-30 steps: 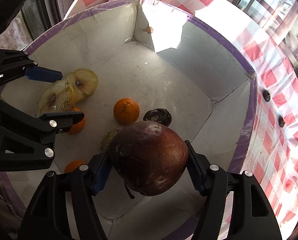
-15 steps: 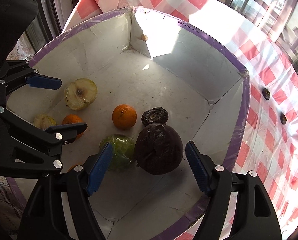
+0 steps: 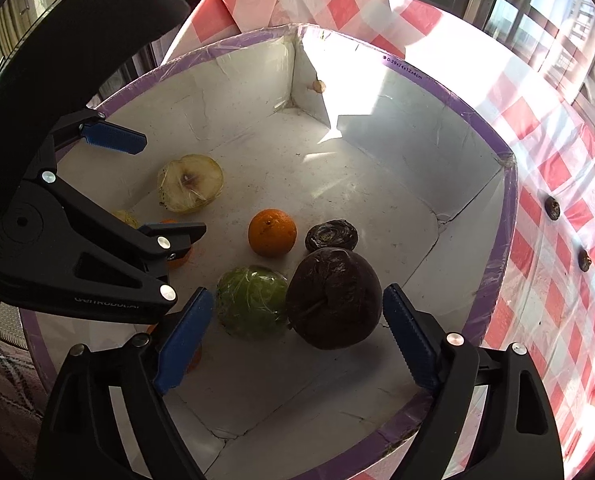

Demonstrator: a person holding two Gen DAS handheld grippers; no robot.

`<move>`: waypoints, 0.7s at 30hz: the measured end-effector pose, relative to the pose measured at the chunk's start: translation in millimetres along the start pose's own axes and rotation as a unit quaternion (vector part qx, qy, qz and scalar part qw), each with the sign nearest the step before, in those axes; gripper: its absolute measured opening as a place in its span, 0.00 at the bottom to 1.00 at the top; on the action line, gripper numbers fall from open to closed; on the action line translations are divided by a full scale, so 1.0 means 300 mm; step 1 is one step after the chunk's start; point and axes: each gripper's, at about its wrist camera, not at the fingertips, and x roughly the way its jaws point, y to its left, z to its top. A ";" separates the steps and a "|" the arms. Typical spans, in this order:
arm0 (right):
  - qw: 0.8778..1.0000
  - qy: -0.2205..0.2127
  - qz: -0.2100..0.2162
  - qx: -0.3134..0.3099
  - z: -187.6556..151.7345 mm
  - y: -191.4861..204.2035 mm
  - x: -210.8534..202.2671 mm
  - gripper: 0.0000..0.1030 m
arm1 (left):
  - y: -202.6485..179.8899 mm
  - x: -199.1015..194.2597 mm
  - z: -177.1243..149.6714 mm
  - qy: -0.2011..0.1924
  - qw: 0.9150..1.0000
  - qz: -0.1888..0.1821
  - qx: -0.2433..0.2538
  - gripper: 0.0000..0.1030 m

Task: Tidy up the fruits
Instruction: 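Lower the pear half and dark red fruit into the box and open both grippers, then move both open grippers back toward the two small dark fruits on the cloth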

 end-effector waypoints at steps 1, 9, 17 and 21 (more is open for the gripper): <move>1.000 -0.011 0.012 0.006 -0.004 -0.005 -0.012 0.82 | -0.002 -0.011 0.007 -0.006 1.000 0.015 -0.002 0.87; 0.984 -0.085 0.130 0.087 -0.078 -0.158 -0.149 0.80 | -0.050 -0.122 0.125 -0.082 0.991 0.088 -0.058 0.91; 0.960 -0.108 0.154 0.208 -0.216 -0.438 -0.230 0.78 | -0.299 -0.314 0.293 -0.240 0.959 0.146 -0.030 0.97; 0.951 -0.083 0.102 0.281 -0.317 -0.599 -0.221 0.78 | -0.479 -0.365 0.384 -0.280 0.950 0.136 0.006 0.98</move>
